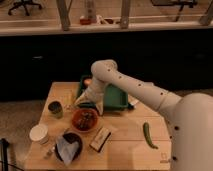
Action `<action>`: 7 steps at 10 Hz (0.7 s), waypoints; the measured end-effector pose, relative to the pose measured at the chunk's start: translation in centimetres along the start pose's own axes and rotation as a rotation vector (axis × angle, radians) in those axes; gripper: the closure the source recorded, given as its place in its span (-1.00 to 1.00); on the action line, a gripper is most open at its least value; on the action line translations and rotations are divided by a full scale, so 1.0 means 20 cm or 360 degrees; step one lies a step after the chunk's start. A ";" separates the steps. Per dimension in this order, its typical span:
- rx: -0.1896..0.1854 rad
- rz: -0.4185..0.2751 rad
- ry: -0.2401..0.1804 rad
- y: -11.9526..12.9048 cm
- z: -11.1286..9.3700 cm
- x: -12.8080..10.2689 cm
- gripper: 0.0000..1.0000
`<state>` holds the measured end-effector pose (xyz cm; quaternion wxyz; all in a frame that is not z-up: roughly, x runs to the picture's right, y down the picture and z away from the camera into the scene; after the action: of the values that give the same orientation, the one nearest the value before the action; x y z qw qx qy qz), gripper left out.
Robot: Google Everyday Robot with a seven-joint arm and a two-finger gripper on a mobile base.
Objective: Place grapes in red bowl
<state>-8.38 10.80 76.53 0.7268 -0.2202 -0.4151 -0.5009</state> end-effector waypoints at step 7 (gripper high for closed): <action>0.0043 -0.0055 0.0013 -0.02 -0.02 0.00 -0.60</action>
<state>-8.61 10.40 76.28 0.7227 -0.2012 -0.4225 -0.5086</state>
